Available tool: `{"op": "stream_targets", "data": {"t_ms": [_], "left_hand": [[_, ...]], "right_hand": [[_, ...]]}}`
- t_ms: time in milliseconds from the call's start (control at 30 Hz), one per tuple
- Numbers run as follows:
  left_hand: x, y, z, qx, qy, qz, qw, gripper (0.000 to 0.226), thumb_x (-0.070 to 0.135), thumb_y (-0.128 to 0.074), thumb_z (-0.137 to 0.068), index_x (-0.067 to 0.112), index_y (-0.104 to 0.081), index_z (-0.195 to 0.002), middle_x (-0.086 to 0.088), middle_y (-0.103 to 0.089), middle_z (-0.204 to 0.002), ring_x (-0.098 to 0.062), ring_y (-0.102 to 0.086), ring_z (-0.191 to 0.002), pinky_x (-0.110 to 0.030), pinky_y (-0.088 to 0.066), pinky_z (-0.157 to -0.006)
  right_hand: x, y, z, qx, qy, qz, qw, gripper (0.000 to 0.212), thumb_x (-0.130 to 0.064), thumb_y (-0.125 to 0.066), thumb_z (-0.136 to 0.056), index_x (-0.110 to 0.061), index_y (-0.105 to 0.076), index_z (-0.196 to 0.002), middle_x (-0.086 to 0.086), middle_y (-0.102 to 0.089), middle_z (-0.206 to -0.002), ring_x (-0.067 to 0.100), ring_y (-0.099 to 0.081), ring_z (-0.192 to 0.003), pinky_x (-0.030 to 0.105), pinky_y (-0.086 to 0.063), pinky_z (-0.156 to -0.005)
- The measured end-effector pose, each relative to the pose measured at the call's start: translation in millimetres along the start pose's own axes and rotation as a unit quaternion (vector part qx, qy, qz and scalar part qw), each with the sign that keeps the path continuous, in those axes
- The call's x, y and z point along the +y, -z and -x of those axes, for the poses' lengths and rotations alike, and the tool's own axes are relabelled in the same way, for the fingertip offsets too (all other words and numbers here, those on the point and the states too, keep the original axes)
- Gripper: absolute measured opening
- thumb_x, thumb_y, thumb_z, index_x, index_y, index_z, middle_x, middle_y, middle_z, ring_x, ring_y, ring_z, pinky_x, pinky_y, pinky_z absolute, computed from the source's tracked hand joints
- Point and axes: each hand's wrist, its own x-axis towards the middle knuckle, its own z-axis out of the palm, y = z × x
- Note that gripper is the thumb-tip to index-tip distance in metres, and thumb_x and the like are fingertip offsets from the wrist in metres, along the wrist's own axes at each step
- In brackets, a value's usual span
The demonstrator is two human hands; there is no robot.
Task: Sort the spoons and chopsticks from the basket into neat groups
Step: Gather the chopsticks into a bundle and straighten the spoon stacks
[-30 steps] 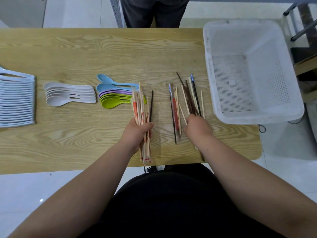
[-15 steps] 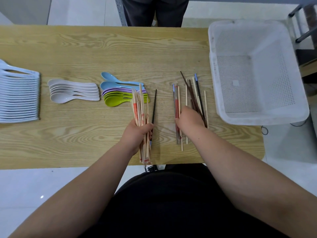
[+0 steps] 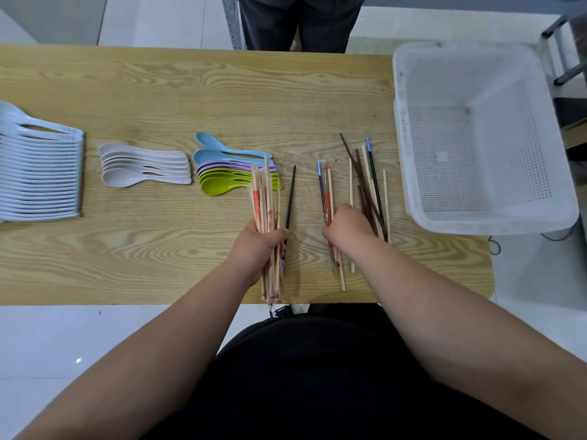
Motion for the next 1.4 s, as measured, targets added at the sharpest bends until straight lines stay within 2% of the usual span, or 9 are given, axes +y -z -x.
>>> {"op": "stream_targets", "data": {"t_ms": [267,467,633,767,900,1000,1167,1267,1400], "left_hand": [[-1.3,2.9,0.8,-0.003,0.003,0.012,1.0,0.032,0.021,-0.077,-0.071,0.013,-0.055,-0.092,-0.003,-0.06,-0.06,-0.025,-0.06,-0.061,-0.036,-0.052,-0.062],[0.6,2.1,3.5,0.0,0.007,0.017,1.0,0.034,0.023,-0.079,-0.069,0.014,-0.057,-0.093,-0.002,-0.061,-0.06,-0.023,-0.062,-0.061,-0.036,-0.054,-0.062],[2.6,-1.1,6.5,-0.01,0.01,0.034,0.999,0.034,0.021,-0.078,-0.069,0.013,-0.058,-0.094,-0.001,-0.062,-0.061,-0.022,-0.062,-0.061,-0.035,-0.055,-0.061],[7.9,-3.2,8.7,-0.015,0.012,0.052,0.998,0.033,0.017,-0.076,-0.071,0.012,-0.06,-0.099,-0.001,-0.064,-0.063,-0.021,-0.064,-0.062,-0.035,-0.056,-0.061],[13.3,-10.3,10.3,-0.013,0.009,0.07,0.997,0.024,0.006,-0.071,-0.083,0.008,-0.057,-0.103,-0.01,-0.062,-0.07,-0.022,-0.062,-0.061,-0.035,-0.055,-0.058],[19.5,-21.5,12.4,-0.017,0.01,0.087,0.996,0.022,0.003,-0.069,-0.086,0.008,-0.058,-0.104,-0.009,-0.063,-0.07,-0.019,-0.064,-0.058,-0.034,-0.054,-0.056],[29.9,-38.8,18.3,-0.052,-0.017,0.133,0.99,0.032,0.006,-0.07,-0.085,-0.001,-0.063,-0.116,-0.021,-0.069,-0.088,-0.03,-0.067,-0.066,-0.037,-0.055,-0.062],[32.3,-39.0,17.2,-0.03,-0.037,0.139,0.989,0.034,0.003,-0.074,-0.087,-0.002,-0.063,-0.118,-0.016,-0.073,-0.091,-0.028,-0.071,-0.076,-0.038,-0.057,-0.066],[33.4,-38.0,17.1,-0.018,-0.034,0.131,0.991,0.036,-0.005,-0.074,-0.082,-0.002,-0.064,-0.117,-0.019,-0.075,-0.095,-0.031,-0.073,-0.081,-0.038,-0.059,-0.066]], "right_hand": [[10.2,-2.3,1.8,0.023,0.02,0.004,1.0,0.022,-0.014,-0.061,-0.091,-0.014,-0.054,-0.112,0.007,-0.063,-0.105,0.026,-0.057,-0.084,0.03,-0.041,-0.065],[27.1,3.8,1.8,0.026,0.016,-0.055,0.998,0.029,-0.024,-0.063,-0.096,-0.012,-0.067,-0.122,0.012,-0.07,-0.112,0.031,-0.066,-0.1,0.03,-0.048,-0.074],[39.8,4.5,3.3,0.029,-0.023,-0.208,0.977,0.042,-0.028,-0.058,-0.099,-0.01,-0.057,-0.137,0.007,-0.064,-0.129,0.028,-0.062,-0.117,0.035,-0.052,-0.095],[45.0,5.8,9.6,0.006,-0.031,-0.323,0.946,0.034,-0.02,-0.053,-0.102,-0.007,-0.055,-0.133,0.007,-0.068,-0.108,0.011,-0.072,-0.08,0.03,-0.058,-0.063],[41.8,8.8,25.2,-0.037,-0.003,-0.413,0.91,0.016,-0.017,-0.053,-0.103,-0.006,-0.062,-0.111,0.008,-0.07,-0.092,0.011,-0.067,-0.07,0.028,-0.058,-0.058],[27.2,3.4,44.3,-0.095,0.053,-0.486,0.867,0.013,-0.012,-0.051,-0.104,-0.008,-0.064,-0.106,0.003,-0.064,-0.083,0.004,-0.058,-0.058,0.022,-0.048,-0.05],[8.7,-8.1,63.8,-0.105,0.116,-0.478,0.865,0.013,-0.011,-0.054,-0.101,-0.015,-0.066,-0.1,0.003,-0.064,-0.077,0.008,-0.059,-0.062,0.026,-0.049,-0.057],[10.1,-6.7,66.6,-0.09,0.137,-0.439,0.883,0.013,-0.014,-0.062,-0.098,-0.023,-0.07,-0.092,-0.001,-0.069,-0.071,0.008,-0.062,-0.062,0.026,-0.052,-0.06],[10.5,-8.1,67.6,-0.11,0.126,-0.465,0.869,0.012,-0.016,-0.065,-0.097,-0.025,-0.072,-0.095,0.003,-0.078,-0.095,0.008,-0.071,-0.08,0.018,-0.056,-0.067]]}}
